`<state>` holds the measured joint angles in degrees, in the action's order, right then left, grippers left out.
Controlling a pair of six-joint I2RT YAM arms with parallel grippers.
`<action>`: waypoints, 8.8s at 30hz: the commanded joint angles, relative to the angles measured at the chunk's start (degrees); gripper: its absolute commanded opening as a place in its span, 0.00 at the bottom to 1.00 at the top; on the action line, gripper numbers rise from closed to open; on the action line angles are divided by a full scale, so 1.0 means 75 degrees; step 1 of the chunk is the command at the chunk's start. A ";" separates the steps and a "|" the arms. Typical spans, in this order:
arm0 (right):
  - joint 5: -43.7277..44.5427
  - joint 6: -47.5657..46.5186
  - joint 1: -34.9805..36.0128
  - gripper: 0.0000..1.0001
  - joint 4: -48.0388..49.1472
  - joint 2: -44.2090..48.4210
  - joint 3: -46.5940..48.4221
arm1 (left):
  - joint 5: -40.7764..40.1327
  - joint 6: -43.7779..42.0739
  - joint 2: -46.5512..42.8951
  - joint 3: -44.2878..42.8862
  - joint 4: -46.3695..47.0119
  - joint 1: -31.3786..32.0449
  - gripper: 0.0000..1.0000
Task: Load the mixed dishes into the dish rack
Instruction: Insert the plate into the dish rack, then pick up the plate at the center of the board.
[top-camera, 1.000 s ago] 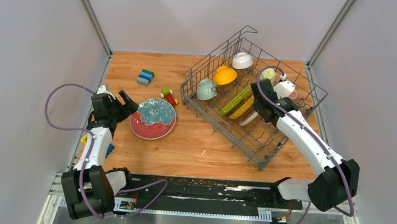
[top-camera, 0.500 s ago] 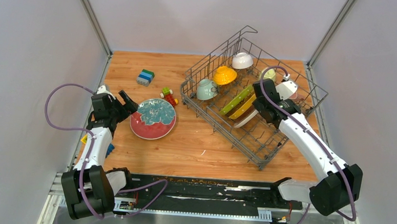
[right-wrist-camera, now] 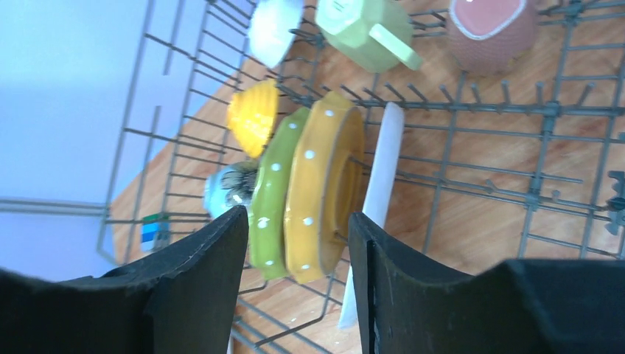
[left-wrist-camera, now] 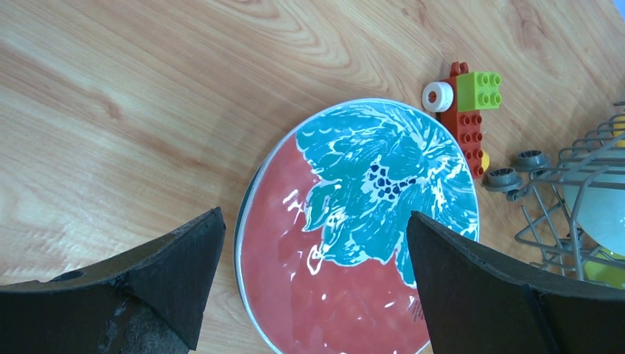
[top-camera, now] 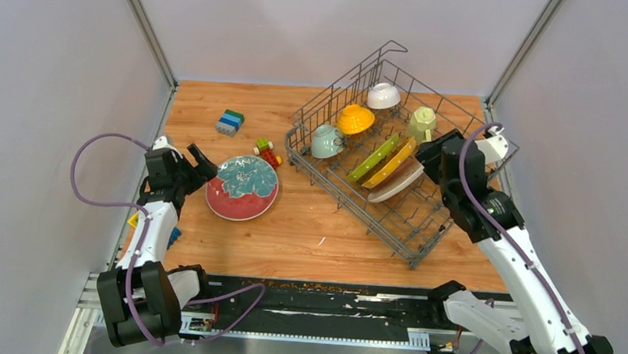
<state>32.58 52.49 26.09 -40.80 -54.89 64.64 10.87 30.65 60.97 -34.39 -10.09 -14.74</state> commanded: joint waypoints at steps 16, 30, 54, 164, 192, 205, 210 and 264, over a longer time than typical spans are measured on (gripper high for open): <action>-0.6142 -0.2548 0.0941 0.65 0.3611 -0.0119 -0.0024 | -0.0472 0.0040 -0.0045 0.0090 0.0046 -0.0004 1.00; -0.5453 -0.3767 0.3964 0.67 0.3345 -0.4356 0.2311 | -0.0272 0.0013 0.0416 0.0023 0.0191 -0.0015 1.00; -0.2195 -0.1199 0.4360 0.71 0.2523 -0.8147 0.3613 | 0.0403 0.0029 0.1268 0.0060 0.1031 -0.0189 0.99; -0.0456 0.1714 0.4602 0.31 0.4461 -0.8206 0.1550 | 0.2475 -0.0771 0.3234 0.0093 0.1828 0.0017 0.45; -0.1458 0.1032 0.4598 0.39 0.7725 -0.8392 0.0521 | 0.2820 -0.0876 0.3373 0.0050 0.1898 0.0020 0.36; -0.2194 0.0369 0.4599 0.45 0.7425 -0.8785 0.1167 | 0.2924 -0.0865 0.3386 0.0038 0.1916 0.0031 0.33; -0.2377 0.0121 0.4585 0.45 0.7535 -0.8866 0.1249 | 0.2932 -0.0865 0.3361 0.0054 0.1904 0.0032 0.32; -0.2231 -0.0889 0.5382 0.42 0.8447 -0.8046 0.0941 | 0.3813 -0.0542 0.3032 0.0526 0.2717 0.0032 0.20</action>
<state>23.44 41.63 62.11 14.81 -117.82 70.59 25.36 22.70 85.41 -31.90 11.84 -17.04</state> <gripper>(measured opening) 0.419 0.216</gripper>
